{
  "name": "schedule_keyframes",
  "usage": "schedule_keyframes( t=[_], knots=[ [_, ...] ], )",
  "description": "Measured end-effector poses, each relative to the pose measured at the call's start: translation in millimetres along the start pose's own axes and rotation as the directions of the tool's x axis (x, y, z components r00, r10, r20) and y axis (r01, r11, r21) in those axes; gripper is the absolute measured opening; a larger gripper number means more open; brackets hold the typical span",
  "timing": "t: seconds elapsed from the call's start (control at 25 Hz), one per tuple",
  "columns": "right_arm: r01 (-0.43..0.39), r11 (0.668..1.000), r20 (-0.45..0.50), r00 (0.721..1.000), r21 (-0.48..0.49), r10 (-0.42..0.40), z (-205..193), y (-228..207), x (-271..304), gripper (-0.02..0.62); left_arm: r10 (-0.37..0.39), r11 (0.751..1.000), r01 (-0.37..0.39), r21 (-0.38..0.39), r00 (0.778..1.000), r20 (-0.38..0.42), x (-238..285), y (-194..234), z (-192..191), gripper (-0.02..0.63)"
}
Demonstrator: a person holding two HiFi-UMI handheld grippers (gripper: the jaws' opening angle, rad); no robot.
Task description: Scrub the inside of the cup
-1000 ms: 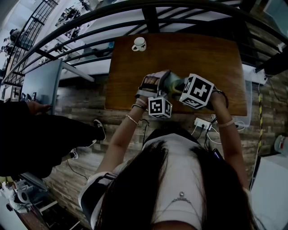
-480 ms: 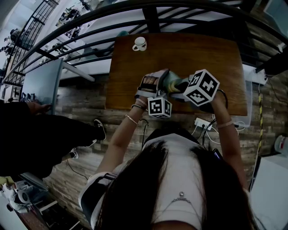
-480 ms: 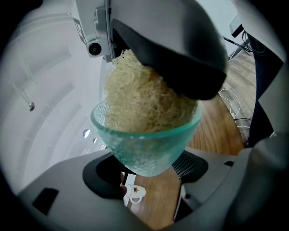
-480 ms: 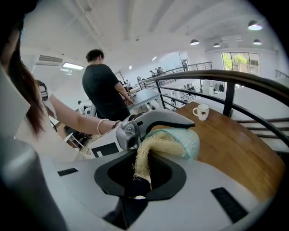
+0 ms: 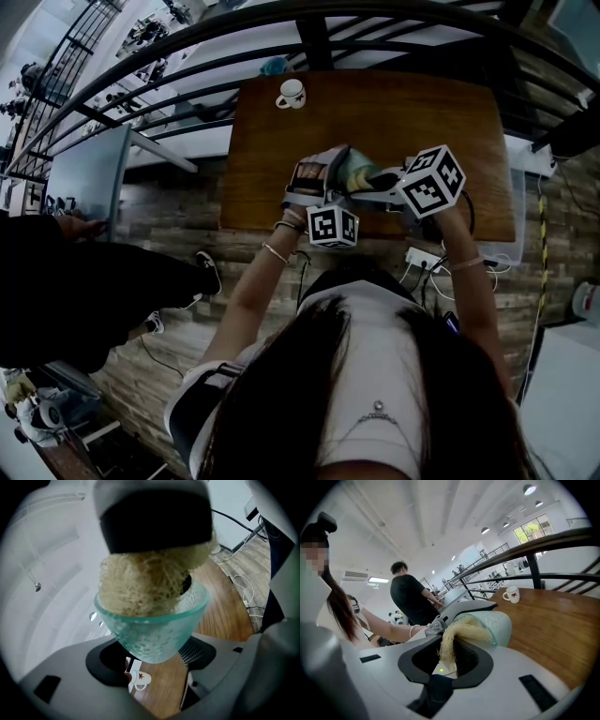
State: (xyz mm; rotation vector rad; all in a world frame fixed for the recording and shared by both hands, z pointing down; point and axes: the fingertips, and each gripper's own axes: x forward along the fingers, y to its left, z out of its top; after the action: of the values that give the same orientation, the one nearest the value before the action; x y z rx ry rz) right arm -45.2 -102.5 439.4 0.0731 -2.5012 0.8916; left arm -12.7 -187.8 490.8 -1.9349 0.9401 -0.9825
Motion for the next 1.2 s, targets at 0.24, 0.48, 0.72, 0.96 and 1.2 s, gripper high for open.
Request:
schedule_keyframes(
  t=[0.24, 0.48, 0.72, 0.96, 1.2],
  knots=[
    [-0.079, 0.992, 0.160, 0.985, 0.098, 0.063, 11, 2, -3, 0.083, 0.022, 1.000, -0.022, -0.022, 1.000, 0.000, -1, 7, -2, 0.334],
    [-0.161, 0.973, 0.290, 0.951, 0.164, 0.108, 21, 6, -10, 0.083, 0.042, 0.998, -0.042, -0.037, 0.999, 0.006, -3, 13, 0, 0.334],
    [-0.206, 0.959, 0.359, 0.925, 0.193, 0.126, 25, 8, -15, 0.083, 0.059, 0.997, -0.058, -0.050, 0.998, 0.006, -5, 15, 2, 0.334],
    [-0.286, 0.926, 0.465, 0.873, 0.246, 0.146, 31, 7, -24, 0.083, 0.088, 0.994, -0.087, -0.065, 0.996, 0.006, -6, 21, 5, 0.334],
    [-0.355, 0.891, 0.529, 0.833, 0.284, 0.163, 37, 8, -30, 0.083, 0.113, 0.991, -0.112, -0.080, 0.993, 0.014, -5, 25, 6, 0.334]
  ],
)
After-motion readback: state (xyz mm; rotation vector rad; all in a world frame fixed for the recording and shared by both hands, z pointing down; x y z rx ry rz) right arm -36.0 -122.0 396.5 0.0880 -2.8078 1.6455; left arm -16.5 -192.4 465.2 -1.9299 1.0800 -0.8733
